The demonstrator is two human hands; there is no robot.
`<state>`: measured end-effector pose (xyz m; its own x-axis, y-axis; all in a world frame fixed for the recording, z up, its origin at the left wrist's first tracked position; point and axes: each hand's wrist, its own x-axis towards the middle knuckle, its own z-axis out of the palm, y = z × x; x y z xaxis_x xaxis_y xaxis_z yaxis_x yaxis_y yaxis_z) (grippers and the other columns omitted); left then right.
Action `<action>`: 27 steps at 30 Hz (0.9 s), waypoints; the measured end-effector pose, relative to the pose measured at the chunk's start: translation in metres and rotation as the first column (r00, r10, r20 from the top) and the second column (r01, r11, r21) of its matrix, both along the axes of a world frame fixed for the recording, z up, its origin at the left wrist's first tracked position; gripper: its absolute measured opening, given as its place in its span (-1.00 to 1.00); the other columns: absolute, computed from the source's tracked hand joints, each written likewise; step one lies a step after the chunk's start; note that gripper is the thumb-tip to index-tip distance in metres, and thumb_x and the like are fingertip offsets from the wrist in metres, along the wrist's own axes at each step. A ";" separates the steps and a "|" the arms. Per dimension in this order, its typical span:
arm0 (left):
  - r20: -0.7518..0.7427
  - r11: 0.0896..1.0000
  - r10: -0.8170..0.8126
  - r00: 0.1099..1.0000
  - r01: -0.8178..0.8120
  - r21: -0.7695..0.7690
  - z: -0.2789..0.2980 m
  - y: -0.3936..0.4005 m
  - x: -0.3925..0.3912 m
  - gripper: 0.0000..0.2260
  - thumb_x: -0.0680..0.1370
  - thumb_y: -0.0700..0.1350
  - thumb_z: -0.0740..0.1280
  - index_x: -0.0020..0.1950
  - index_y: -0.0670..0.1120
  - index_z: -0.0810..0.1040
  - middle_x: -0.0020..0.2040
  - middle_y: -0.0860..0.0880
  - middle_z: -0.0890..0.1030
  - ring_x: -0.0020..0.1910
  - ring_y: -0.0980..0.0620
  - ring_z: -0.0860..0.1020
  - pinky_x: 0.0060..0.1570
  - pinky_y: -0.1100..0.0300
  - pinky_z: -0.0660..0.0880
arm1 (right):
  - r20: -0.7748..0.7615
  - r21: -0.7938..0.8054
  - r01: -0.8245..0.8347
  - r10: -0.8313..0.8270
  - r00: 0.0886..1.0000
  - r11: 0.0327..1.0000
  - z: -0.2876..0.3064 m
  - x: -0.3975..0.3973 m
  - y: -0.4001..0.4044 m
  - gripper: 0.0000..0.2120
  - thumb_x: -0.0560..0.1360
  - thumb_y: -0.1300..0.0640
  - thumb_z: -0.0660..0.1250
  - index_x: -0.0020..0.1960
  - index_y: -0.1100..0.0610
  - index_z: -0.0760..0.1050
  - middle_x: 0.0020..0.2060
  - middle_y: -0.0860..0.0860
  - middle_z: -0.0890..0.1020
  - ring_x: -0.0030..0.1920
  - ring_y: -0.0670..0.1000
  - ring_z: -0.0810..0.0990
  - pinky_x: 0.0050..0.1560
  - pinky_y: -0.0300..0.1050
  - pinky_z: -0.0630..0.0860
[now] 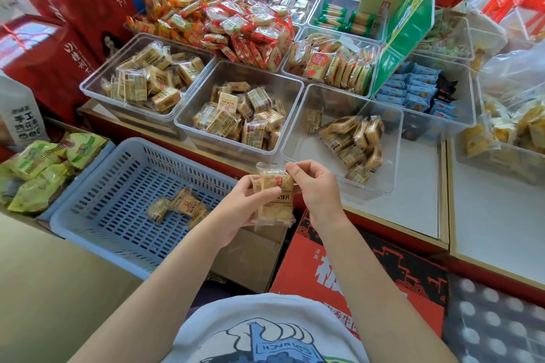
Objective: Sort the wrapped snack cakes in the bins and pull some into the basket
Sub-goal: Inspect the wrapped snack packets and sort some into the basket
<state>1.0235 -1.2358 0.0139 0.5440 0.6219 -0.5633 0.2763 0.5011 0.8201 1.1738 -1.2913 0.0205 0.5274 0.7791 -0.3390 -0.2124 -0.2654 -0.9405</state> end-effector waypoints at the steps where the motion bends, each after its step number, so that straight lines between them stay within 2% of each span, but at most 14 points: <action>1: 0.001 1.000 0.005 1.000 -0.005 0.006 -0.001 0.001 -0.001 -0.49 0.47 0.10 0.49 0.34 -0.05 0.46 0.17 -0.10 0.69 0.11 -0.07 0.70 0.17 -0.12 0.63 | -0.019 0.008 0.014 -0.014 1.000 1.000 -0.001 0.001 0.001 -0.87 0.60 0.12 0.41 -0.07 0.18 0.60 -0.21 0.06 0.67 -0.18 0.03 0.65 -0.11 -0.01 0.65; 4: 0.029 0.984 0.167 0.985 -0.165 -0.063 -0.005 0.008 -0.001 -0.61 0.57 0.00 0.43 0.30 -0.17 0.51 0.12 -0.17 0.71 0.08 -0.13 0.71 0.03 -0.06 0.66 | -0.031 0.026 -0.020 0.021 0.999 0.999 -0.003 0.004 0.001 -0.84 0.59 0.06 0.41 0.09 0.14 0.59 -0.04 0.06 0.68 -0.06 -0.02 0.67 -0.11 -0.12 0.65; 7: 0.048 0.931 0.342 0.939 -0.331 -0.157 -0.005 0.014 0.000 -0.71 0.62 0.02 0.38 0.20 -0.17 0.59 0.03 -0.16 0.74 0.01 -0.13 0.73 -0.10 0.03 0.65 | 0.044 -0.114 -0.187 0.193 0.980 0.976 -0.005 0.005 -0.002 -0.78 0.56 -0.04 0.44 0.06 0.11 0.57 -0.08 0.00 0.67 -0.10 -0.04 0.62 -0.22 -0.22 0.50; 10: 0.037 0.931 0.348 0.937 -0.340 -0.133 -0.007 0.015 0.001 -0.70 0.62 0.04 0.39 0.20 -0.16 0.60 0.01 -0.15 0.75 -0.01 -0.10 0.73 -0.12 0.04 0.64 | 0.023 -0.167 -0.263 0.270 0.962 0.950 -0.009 0.002 -0.004 -0.74 0.54 -0.05 0.46 0.01 0.15 0.60 -0.20 -0.02 0.66 -0.22 -0.09 0.54 -0.32 -0.35 0.41; 13: 0.050 0.925 0.363 0.931 -0.353 -0.143 -0.008 0.016 0.002 -0.72 0.62 0.03 0.38 0.19 -0.15 0.59 -0.01 -0.13 0.75 -0.02 -0.08 0.74 -0.10 0.04 0.64 | 0.035 -0.133 -0.255 0.261 0.965 0.958 -0.009 0.004 -0.001 -0.80 0.54 0.02 0.47 -0.02 0.15 0.61 -0.18 -0.02 0.67 -0.24 -0.15 0.55 -0.36 -0.43 0.41; 16: 0.069 0.908 0.400 0.914 -0.385 -0.166 -0.009 0.019 0.002 -0.72 0.62 0.04 0.38 0.19 -0.14 0.58 -0.01 -0.12 0.75 -0.01 -0.09 0.74 -0.11 0.04 0.65 | 0.058 -0.127 -0.271 0.280 0.958 0.954 -0.010 0.007 0.003 -0.88 0.54 0.07 0.48 -0.02 0.11 0.62 -0.10 0.02 0.69 -0.16 -0.11 0.60 -0.32 -0.42 0.43; 21: 0.138 0.928 0.363 0.921 -0.346 -0.135 -0.011 0.032 -0.005 -0.70 0.63 0.02 0.35 0.21 -0.18 0.58 0.03 -0.16 0.74 -0.01 -0.09 0.73 -0.15 0.08 0.67 | 0.084 -0.159 -0.281 0.296 0.951 0.947 -0.013 0.005 0.014 -0.86 0.54 0.02 0.48 -0.09 0.08 0.61 -0.12 0.02 0.70 -0.10 -0.07 0.60 -0.15 -0.21 0.48; 24: 0.211 0.933 0.352 0.912 -0.322 -0.163 -0.010 0.047 -0.008 -0.72 0.60 -0.03 0.37 0.21 -0.19 0.59 0.07 -0.20 0.73 -0.01 -0.10 0.73 -0.13 0.09 0.69 | 0.102 -0.074 -0.267 0.274 0.956 0.961 -0.014 0.005 0.026 -0.87 0.55 0.06 0.47 -0.14 0.07 0.59 -0.24 -0.11 0.67 -0.17 -0.16 0.59 -0.15 -0.25 0.50; 27: 0.200 0.903 0.426 0.883 -0.401 -0.155 -0.013 0.065 -0.006 -0.80 0.58 -0.08 0.41 0.15 -0.15 0.62 -0.01 -0.14 0.75 -0.07 -0.07 0.73 -0.22 0.14 0.67 | 0.138 -0.047 -0.278 0.282 0.949 0.959 -0.014 0.005 0.042 -0.87 0.58 0.10 0.44 -0.14 0.07 0.56 -0.33 -0.21 0.63 -0.23 -0.22 0.57 -0.10 -0.27 0.54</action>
